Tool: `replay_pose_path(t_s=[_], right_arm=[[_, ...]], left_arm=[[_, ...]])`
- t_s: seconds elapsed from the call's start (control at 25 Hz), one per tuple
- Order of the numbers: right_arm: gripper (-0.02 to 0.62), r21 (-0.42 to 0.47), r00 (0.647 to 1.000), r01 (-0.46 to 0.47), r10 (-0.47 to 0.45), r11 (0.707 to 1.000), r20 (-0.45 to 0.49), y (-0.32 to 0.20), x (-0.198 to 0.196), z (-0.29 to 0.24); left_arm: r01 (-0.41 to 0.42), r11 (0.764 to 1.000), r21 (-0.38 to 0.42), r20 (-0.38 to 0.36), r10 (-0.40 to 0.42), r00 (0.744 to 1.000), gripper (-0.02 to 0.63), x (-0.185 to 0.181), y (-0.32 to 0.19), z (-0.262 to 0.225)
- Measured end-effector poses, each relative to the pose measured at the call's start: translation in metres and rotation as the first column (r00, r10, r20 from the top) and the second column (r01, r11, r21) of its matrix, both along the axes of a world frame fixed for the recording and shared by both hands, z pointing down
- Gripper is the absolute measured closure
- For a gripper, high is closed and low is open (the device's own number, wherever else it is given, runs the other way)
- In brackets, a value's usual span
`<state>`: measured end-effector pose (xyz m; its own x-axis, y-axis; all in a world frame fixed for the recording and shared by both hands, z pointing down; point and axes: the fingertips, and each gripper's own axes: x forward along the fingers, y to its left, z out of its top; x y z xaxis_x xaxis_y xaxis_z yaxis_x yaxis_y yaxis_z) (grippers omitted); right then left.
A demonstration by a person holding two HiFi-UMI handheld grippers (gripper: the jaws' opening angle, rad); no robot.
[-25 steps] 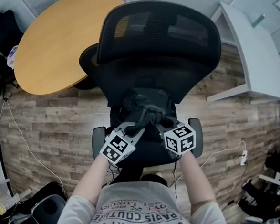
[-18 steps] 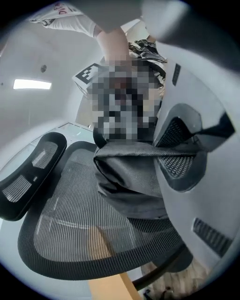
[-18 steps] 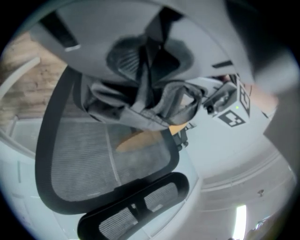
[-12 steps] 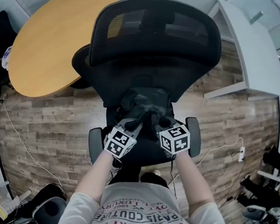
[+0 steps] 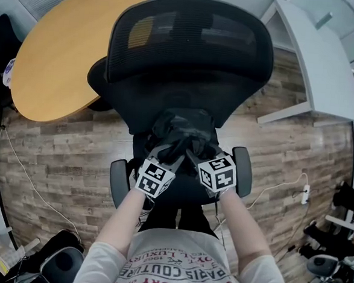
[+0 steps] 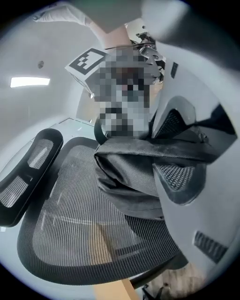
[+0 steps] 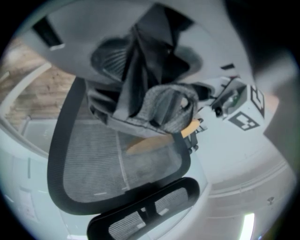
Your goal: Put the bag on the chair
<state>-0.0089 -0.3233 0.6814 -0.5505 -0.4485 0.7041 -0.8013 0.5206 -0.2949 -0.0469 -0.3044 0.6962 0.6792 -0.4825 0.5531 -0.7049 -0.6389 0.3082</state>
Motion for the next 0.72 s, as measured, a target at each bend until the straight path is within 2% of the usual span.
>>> replay_pose_path(t_s=[0.12, 0.24, 0.48, 0.6, 0.64, 0.72], right_arm=[[0.347, 0.009, 1.0, 0.019, -0.019, 1.0, -0.025, 0.002, 0.004, 0.002], [0.327, 0.015, 0.999, 0.031, -0.031, 0.999, -0.028, 0.008, 0.009, -0.001], [0.327, 0.05, 1.0, -0.001, 0.002, 0.999, -0.03, 0.012, 0.027, -0.014], [0.331, 0.083, 0.999, -0.032, 0.034, 0.996, -0.019, 0.012, 0.038, -0.028], [0.376, 0.101, 0.999, -0.046, 0.045, 0.994, 0.008, 0.012, 0.039, -0.038], [0.515, 0.151, 0.995, -0.075, 0.065, 0.986, 0.071, 0.013, 0.04, -0.063]], left_arm=[[0.022, 0.999, 0.023, 0.012, -0.023, 1.0, 0.383, 0.0, 0.001, -0.005], [0.076, 0.996, 0.045, 0.012, -0.076, 0.997, 0.366, -0.003, 0.003, -0.01], [0.176, 0.981, 0.079, -0.019, -0.175, 0.984, 0.365, -0.012, 0.003, -0.032], [0.195, 0.968, 0.156, -0.003, -0.197, 0.98, 0.365, -0.013, 0.002, -0.051], [0.199, 0.96, 0.196, 0.004, -0.204, 0.979, 0.365, -0.014, 0.002, -0.061], [0.202, 0.942, 0.267, 0.001, -0.209, 0.978, 0.373, -0.014, 0.006, -0.084]])
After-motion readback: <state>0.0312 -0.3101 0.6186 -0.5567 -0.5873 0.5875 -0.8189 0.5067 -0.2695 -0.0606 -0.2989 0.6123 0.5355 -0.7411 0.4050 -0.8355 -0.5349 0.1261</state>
